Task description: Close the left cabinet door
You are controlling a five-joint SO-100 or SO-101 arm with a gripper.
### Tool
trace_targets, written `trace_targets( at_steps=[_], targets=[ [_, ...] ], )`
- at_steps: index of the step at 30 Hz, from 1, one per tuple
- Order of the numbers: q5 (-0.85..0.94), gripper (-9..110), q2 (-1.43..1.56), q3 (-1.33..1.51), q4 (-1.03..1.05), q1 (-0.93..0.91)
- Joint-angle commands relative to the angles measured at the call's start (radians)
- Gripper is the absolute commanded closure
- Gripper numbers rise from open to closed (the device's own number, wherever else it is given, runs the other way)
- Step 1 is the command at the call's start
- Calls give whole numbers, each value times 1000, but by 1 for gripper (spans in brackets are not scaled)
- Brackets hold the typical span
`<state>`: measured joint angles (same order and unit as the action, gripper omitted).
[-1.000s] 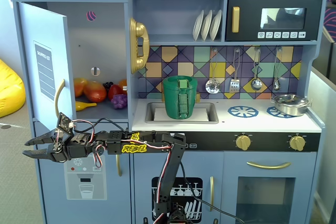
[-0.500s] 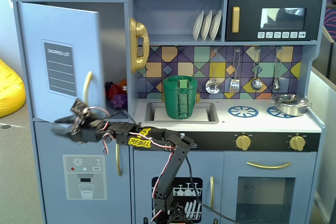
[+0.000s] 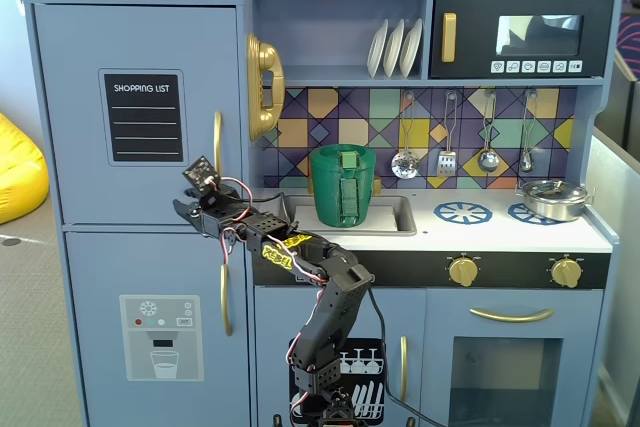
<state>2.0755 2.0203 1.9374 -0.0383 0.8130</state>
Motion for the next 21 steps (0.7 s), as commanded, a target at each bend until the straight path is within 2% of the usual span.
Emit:
trace_targets(
  at_steps=[1,6,9,12,16,21],
  targets=[
    [-14,101,124,55,-20,9],
    [-121,101,419,287,160,91],
    [-144,101,624,440,288,58],
    [-206,101,793,543,494,-98],
    [-250,101,873,607,908,-439],
    [-255,101,951,825,1141,-776]
  ],
)
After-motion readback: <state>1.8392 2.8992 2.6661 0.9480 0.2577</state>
